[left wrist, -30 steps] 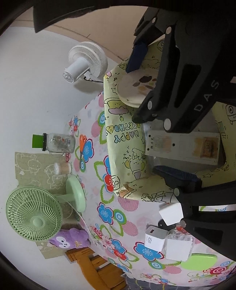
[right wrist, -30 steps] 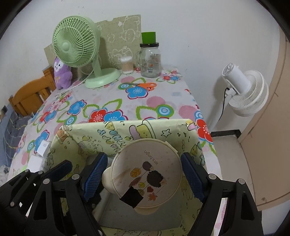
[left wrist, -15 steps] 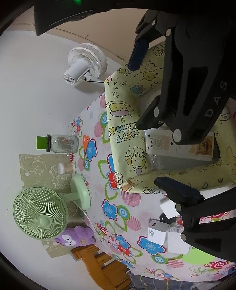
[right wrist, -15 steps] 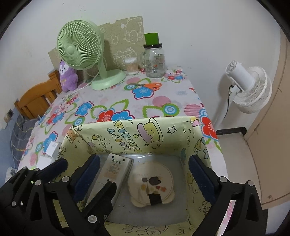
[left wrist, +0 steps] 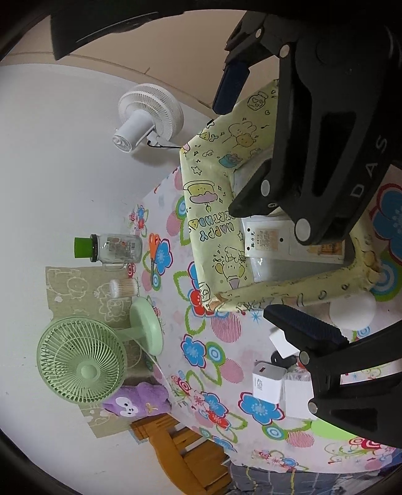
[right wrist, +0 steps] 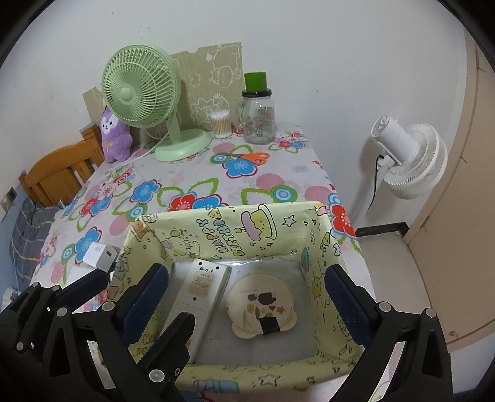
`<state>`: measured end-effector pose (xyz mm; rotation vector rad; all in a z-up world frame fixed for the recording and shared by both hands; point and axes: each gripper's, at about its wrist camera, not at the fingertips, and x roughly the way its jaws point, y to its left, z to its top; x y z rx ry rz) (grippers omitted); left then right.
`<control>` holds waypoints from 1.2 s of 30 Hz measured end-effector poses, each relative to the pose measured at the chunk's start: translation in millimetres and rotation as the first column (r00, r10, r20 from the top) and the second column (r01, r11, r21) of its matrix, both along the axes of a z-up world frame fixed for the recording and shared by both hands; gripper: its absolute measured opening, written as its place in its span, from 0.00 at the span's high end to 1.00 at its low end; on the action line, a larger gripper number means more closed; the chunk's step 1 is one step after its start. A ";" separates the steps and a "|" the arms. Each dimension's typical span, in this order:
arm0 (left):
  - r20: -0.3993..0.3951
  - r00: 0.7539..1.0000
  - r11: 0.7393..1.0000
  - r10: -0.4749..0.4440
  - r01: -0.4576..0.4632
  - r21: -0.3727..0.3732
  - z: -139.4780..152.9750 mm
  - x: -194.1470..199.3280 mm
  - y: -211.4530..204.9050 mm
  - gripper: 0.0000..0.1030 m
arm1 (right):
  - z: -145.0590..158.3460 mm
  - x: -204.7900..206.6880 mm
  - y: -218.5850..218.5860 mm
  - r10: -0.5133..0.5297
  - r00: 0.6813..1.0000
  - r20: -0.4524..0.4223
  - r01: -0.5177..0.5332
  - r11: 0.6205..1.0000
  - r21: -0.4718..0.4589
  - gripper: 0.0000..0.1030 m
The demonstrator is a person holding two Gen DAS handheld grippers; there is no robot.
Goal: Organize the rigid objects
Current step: 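Lower the white device into the box with left tool while right tool releases the beige case inside, then withdraw both open tools from the gift-paper box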
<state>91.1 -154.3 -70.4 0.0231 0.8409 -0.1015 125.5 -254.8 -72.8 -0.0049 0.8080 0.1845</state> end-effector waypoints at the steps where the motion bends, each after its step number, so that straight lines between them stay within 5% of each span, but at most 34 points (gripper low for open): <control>1: 0.003 1.000 1.000 -0.001 0.001 0.001 1.5 -2.2 1.3 0.19 | 2.0 -2.9 1.3 -0.003 1.000 0.005 0.003 1.000 -0.003 0.01; 36: 0.108 0.994 1.000 0.012 -0.013 0.005 38.2 -68.8 69.3 0.09 | 44.5 -73.4 67.4 0.005 0.992 0.125 0.000 0.999 -0.038 0.01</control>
